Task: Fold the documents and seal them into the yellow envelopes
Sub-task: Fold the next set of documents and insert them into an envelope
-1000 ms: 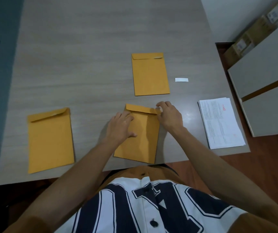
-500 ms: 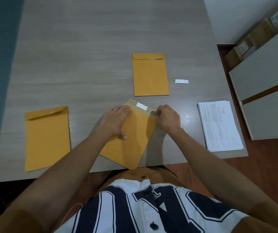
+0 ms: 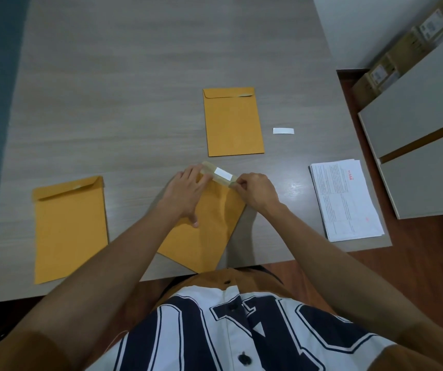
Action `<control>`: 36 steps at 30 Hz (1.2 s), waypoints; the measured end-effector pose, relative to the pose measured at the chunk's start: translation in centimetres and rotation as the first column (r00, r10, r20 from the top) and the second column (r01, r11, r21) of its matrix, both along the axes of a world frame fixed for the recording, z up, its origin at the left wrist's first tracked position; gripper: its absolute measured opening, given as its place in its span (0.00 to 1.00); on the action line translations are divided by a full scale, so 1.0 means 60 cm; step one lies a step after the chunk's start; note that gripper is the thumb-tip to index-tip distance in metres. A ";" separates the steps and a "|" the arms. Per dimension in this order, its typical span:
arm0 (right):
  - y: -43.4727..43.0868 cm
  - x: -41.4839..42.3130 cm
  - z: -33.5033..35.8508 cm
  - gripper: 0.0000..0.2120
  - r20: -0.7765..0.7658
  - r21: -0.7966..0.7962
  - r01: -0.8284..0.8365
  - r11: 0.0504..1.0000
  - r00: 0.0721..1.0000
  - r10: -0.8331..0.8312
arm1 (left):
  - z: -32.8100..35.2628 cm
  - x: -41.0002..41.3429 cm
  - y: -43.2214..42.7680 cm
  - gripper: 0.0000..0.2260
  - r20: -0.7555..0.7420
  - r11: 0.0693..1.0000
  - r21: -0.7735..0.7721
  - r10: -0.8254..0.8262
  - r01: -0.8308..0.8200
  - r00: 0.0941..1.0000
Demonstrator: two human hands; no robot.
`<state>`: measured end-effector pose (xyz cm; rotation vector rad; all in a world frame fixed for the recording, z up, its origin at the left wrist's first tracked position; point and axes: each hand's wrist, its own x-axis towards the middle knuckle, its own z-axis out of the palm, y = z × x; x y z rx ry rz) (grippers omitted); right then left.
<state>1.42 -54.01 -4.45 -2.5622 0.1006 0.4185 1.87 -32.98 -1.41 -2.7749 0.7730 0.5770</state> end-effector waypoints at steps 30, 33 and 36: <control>-0.349 -0.112 0.046 0.25 0.139 -0.128 0.684 0.718 0.729 -0.670 | -0.010 -0.058 -0.412 0.25 -0.382 0.737 -0.532 0.230 -0.417 0.895; -0.390 -0.123 0.040 0.32 0.126 -0.213 0.653 0.727 0.756 -0.643 | -0.025 -0.077 -0.444 0.16 -0.333 0.738 -0.527 0.278 -0.422 0.901; -0.412 -0.124 0.034 0.35 0.086 -0.281 0.589 0.758 0.802 -0.591 | -0.034 -0.085 -0.477 0.14 -0.338 0.702 -0.529 0.340 -0.476 0.878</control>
